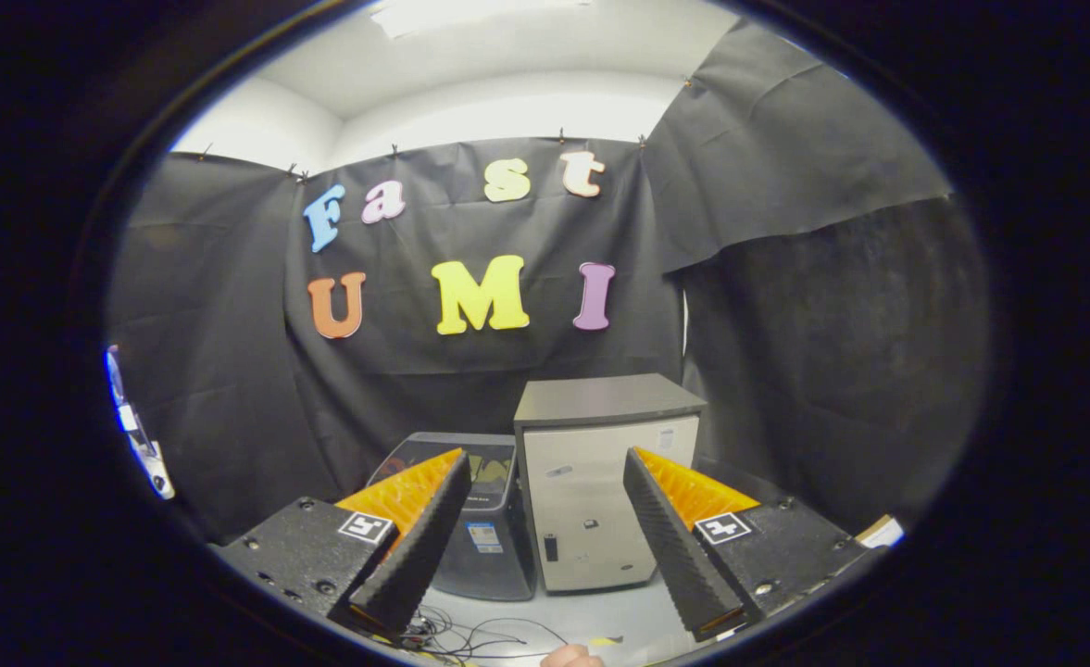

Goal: Put the clothes into the washing machine and then close the washing machine lid.

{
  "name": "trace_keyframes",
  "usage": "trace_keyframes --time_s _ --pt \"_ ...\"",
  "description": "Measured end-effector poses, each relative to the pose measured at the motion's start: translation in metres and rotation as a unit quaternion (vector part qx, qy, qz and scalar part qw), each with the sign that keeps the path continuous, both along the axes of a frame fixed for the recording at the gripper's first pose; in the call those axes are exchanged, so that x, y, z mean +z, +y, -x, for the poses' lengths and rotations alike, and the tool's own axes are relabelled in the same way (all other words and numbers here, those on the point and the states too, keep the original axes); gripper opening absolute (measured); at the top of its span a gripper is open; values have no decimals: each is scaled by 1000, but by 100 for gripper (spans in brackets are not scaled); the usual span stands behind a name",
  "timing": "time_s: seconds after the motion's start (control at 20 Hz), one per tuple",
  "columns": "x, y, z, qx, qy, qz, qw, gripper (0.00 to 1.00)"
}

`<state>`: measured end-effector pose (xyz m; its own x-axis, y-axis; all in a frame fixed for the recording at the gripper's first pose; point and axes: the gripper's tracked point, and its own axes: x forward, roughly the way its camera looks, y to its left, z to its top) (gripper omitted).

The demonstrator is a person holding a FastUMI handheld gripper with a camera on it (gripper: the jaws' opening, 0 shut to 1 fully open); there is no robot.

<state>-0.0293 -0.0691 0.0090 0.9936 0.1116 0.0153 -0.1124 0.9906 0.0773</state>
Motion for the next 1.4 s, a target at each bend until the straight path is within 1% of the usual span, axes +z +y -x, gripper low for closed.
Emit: trace_keyframes --time_s 0.45,1.4 --pt "16 -1 -8 3 -14 1 1000 100" --pt "21 3 -14 5 -12 9 1000 100"
